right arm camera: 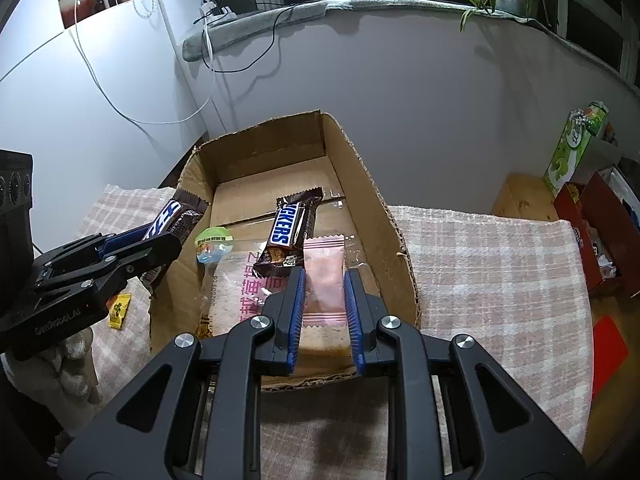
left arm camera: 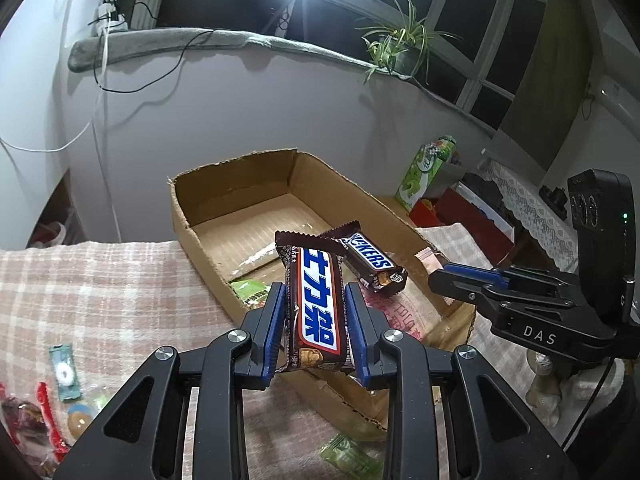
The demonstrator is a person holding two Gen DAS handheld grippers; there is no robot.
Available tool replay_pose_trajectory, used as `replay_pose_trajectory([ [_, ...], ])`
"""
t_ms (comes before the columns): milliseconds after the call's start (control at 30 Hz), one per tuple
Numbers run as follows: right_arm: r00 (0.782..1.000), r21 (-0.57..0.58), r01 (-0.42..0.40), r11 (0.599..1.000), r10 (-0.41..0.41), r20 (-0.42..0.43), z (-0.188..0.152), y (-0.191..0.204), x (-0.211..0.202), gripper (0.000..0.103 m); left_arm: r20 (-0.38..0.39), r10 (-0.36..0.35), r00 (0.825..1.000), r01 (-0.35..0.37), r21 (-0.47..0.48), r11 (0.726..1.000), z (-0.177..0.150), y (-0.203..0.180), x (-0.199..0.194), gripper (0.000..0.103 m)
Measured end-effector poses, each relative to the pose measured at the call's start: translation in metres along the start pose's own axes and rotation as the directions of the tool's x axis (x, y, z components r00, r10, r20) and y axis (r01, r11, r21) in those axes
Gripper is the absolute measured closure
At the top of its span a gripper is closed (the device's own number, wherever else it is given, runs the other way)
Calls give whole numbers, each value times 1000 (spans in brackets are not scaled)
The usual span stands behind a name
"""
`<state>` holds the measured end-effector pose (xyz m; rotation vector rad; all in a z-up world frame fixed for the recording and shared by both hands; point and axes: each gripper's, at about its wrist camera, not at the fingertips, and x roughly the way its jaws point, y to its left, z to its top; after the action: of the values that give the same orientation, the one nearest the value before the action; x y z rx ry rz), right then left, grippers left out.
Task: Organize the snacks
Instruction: 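Carry the chocolate bar and pink candy toward the box with both tools, then open both tools over the box to drop the chocolate bar and pink candy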
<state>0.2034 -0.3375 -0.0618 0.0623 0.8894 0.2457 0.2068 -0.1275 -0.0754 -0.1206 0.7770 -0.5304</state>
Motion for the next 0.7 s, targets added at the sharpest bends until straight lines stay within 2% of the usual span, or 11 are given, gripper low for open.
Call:
replay_pose_trajectory([
  [133, 1000, -1, 3, 1000, -3, 6, 2, 1, 0, 82, 0, 8, 1000, -8, -6, 1000, 2, 0, 1, 74],
  [200, 1000, 1, 0, 1000, 0, 3, 3, 1, 0, 78, 2, 9, 1000, -9, -9, 1000, 3, 0, 0, 63],
  [233, 1000, 3, 2, 1000, -2, 3, 3, 1, 0, 67, 0, 7, 1000, -7, -11, 1000, 4, 0, 1, 60],
  [300, 1000, 3, 9, 1000, -9, 8, 2, 0, -2, 52, 4, 7, 1000, -7, -8, 1000, 5, -1, 0, 60],
  [700, 1000, -5, 5, 1000, -5, 31, -3, 13, -21, 51, 20, 3, 1000, -2, -16, 1000, -4, -1, -24, 60],
])
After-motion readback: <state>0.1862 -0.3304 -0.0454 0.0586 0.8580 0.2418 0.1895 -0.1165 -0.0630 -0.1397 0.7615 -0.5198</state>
